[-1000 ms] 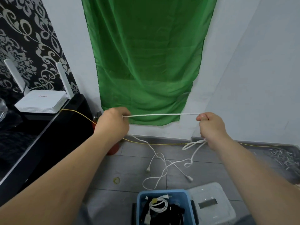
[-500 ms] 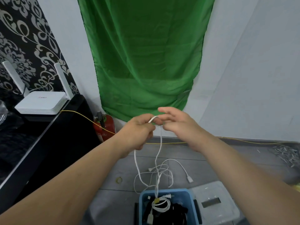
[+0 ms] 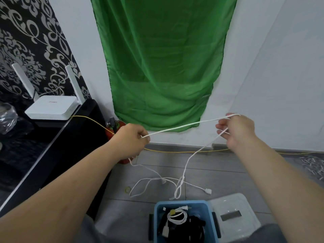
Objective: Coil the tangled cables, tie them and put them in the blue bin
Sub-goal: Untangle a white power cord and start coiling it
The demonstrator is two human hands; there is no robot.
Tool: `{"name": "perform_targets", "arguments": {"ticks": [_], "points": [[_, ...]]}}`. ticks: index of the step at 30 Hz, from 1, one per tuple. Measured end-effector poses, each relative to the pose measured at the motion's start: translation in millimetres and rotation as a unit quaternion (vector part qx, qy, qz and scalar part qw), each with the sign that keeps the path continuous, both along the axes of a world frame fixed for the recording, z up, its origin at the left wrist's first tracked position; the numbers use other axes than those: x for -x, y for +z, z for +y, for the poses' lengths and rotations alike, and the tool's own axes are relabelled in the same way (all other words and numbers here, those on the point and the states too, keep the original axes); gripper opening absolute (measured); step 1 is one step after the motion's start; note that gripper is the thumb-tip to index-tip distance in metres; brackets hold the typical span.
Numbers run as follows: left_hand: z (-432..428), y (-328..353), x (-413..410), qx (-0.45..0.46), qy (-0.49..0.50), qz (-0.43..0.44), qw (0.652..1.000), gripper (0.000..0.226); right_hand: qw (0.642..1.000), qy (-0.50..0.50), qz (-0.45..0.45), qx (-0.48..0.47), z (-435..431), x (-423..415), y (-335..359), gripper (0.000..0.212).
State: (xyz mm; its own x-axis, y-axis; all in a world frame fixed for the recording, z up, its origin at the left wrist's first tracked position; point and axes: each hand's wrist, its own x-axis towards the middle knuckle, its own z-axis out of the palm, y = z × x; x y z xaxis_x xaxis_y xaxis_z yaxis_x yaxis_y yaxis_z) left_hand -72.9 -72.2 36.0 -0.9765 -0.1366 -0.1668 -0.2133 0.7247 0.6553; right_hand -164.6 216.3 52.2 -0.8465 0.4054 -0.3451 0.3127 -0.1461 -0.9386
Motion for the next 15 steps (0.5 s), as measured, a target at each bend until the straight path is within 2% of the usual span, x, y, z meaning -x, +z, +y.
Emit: {"name": "perform_targets", "arguments": {"ticks": [3, 5, 7, 9, 11, 13, 15], "points": [[-11.9, -3.6, -6.2, 0.064, -0.041, -0.032, 0.997, 0.031, 0.998, 0.008, -0.060, -0.001, 10.3, 2.9, -13.7, 0.032], [-9.6, -7.4, -9.8, 0.042, -0.033, -0.061, 0.997, 0.033, 0.993, 0.054, -0.094, -0.048, 3.4, 1.3, -19.0, 0.034], [2.7, -3.4, -14.2, -0.105, 0.020, -0.075, 0.991, 0.028, 0.976, 0.127, -0.121, -0.131, -8.4, -2.9, -21.9, 0.022], [16.7, 8.4, -14.1, -0.253, 0.061, -0.055, 0.964, 0.026, 0.952, 0.207, -0.146, -0.174, -21.6, -11.3, -20.2, 0.009], [27.5, 21.5, -10.8, -0.354, 0.082, -0.029, 0.931, 0.028, 0.912, 0.307, -0.189, -0.197, -35.2, -26.1, -13.6, 0.005], [34.5, 29.6, -8.6, -0.426, 0.090, -0.001, 0.900, 0.030, 0.859, 0.418, -0.190, -0.224, -47.9, -38.2, -15.1, 0.022], [39.6, 34.8, -5.5, -0.480, 0.086, 0.019, 0.873, 0.032, 0.823, 0.511, -0.126, -0.214, -60.9, -49.1, -19.5, 0.048]]}}
